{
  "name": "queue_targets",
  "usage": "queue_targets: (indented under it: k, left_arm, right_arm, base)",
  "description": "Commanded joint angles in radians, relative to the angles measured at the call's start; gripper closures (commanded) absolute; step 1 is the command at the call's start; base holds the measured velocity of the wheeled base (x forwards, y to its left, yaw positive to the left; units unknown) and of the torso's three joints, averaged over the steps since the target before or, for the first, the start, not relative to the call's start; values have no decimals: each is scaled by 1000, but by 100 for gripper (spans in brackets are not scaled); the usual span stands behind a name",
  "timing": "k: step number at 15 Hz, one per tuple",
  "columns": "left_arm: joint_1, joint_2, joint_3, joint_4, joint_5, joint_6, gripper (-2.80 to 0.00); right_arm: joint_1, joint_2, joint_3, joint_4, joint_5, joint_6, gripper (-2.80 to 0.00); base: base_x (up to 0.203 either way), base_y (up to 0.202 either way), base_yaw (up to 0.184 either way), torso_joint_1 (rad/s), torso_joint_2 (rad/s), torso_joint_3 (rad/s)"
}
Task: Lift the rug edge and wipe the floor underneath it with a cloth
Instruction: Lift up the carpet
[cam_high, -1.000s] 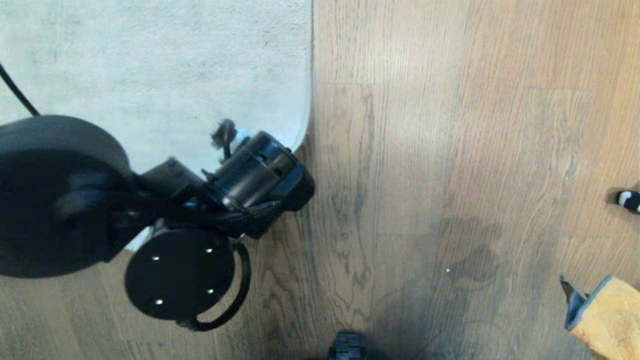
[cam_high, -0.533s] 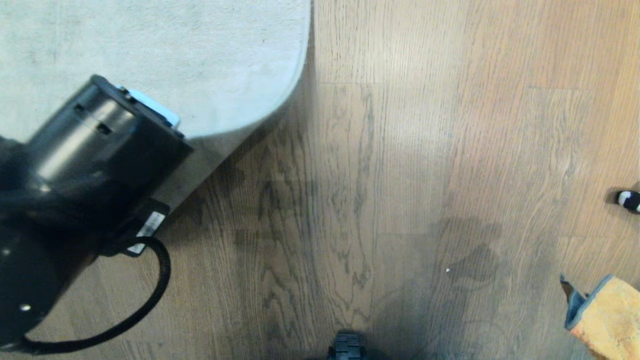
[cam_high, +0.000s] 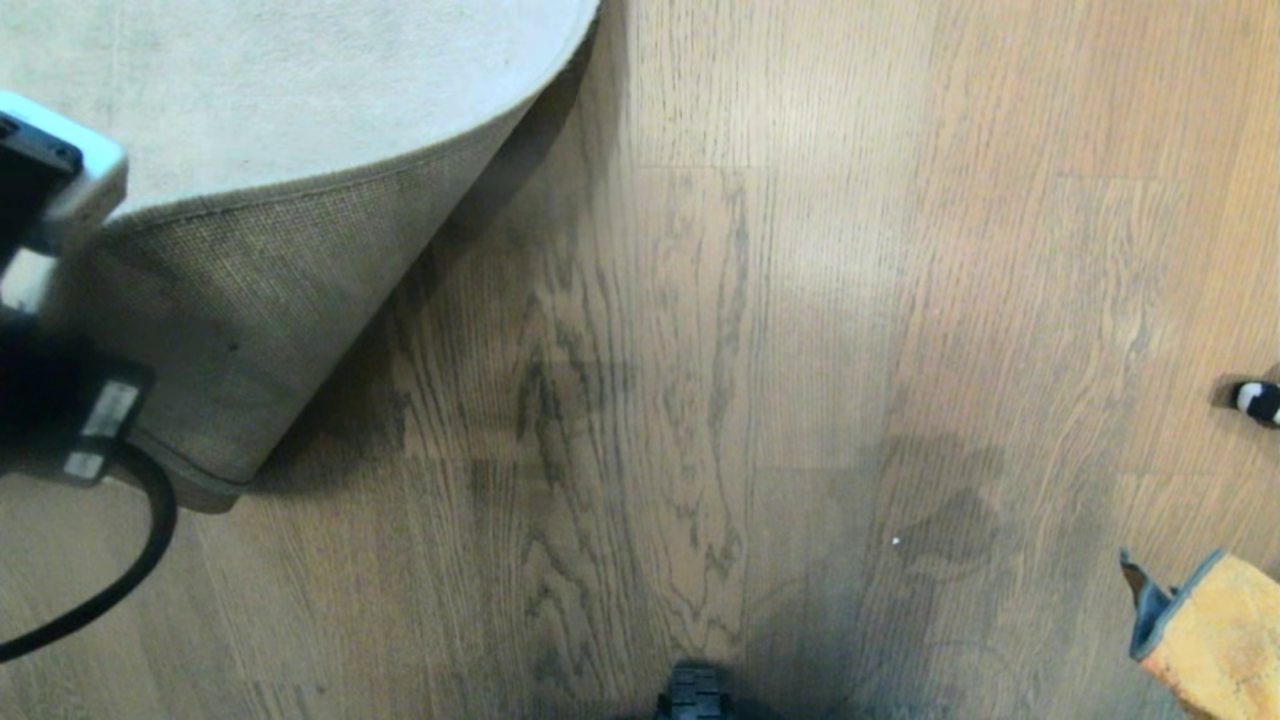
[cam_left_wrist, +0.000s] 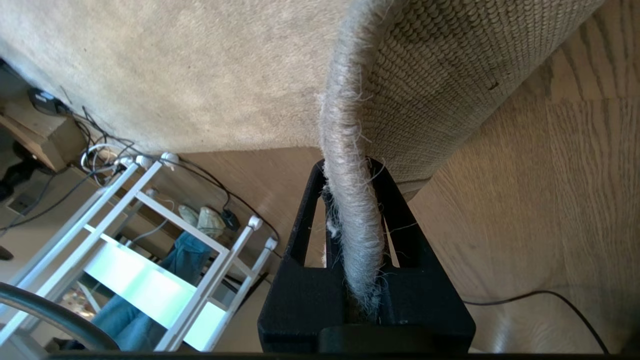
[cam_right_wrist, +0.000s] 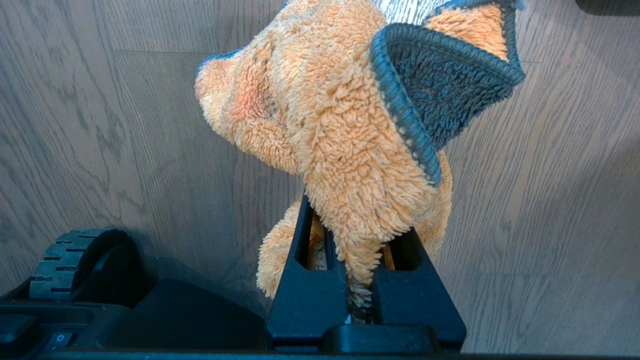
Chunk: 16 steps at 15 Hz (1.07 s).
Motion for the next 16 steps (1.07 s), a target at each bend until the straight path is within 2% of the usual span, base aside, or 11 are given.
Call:
queue_targets:
  k: [1,12,16]
  left_arm:
    - [4,-27,0,1,6,-2,0]
    - [31,-99,8,5,-1,1,0]
    - [31,-128,60,3,-3,-1,0]
  right_arm:
    - [0,1,0,0,0,0,0]
    - [0,1,0,0,0,0,0]
    - [0,1,0,0,0,0,0]
  base:
    - [0,0,0,0,0,0]
    - [0,0,0,0,0,0]
    - [0,0,0,0,0,0]
